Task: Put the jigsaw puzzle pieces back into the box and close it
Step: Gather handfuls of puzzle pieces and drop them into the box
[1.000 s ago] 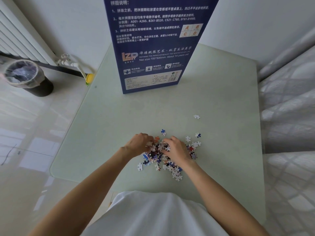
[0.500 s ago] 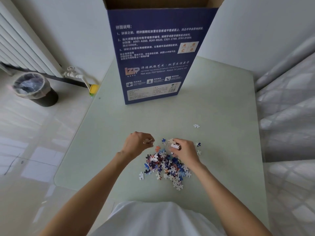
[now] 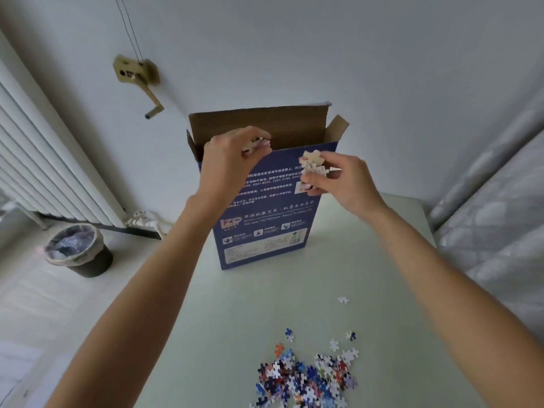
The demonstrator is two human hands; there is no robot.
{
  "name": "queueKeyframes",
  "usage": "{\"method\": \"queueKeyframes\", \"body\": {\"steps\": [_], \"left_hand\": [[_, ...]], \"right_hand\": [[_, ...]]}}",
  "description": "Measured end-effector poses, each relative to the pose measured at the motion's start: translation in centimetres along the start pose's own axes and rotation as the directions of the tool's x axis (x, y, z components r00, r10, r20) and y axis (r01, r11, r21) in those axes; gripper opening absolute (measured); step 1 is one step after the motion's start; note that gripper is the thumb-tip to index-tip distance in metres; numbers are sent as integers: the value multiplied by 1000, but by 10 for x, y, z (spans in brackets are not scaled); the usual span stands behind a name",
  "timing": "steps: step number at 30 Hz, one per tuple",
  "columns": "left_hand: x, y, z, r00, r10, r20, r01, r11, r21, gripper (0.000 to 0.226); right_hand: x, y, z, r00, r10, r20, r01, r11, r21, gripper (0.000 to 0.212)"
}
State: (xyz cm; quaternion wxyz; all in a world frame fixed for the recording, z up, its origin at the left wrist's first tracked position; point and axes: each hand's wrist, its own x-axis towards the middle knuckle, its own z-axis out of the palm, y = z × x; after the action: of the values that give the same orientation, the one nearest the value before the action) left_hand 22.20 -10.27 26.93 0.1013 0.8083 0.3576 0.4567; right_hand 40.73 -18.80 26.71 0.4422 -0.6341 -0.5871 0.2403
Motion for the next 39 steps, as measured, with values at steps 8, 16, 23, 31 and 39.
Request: {"method": "queueKeyframes", "body": {"steps": [8,16,23,31,39], "left_hand": [[38,-29,12,951,-155,268,104,975,194,22],[24,-40,8,952,-109,286,56,981,186,14],[18,-38,7,972,-58,226,12,980,200,12],[16,-35,8,981,-23,193,-15,981,194,13],[9,-38,9,987,97,130,-128,958,256,15]], "right_hand": [[84,-24,-4,976,-213,47,217,936,-278,35],[114,-26,15,923,-236,304,380,680,-627,17],[110,-21,22,951,-208,227,306,728,-614,29],[103,-19,30,945,-251,208,324,649,-688,38],[87,-18,30,914,-398,78,345,664,-664,27]]}}
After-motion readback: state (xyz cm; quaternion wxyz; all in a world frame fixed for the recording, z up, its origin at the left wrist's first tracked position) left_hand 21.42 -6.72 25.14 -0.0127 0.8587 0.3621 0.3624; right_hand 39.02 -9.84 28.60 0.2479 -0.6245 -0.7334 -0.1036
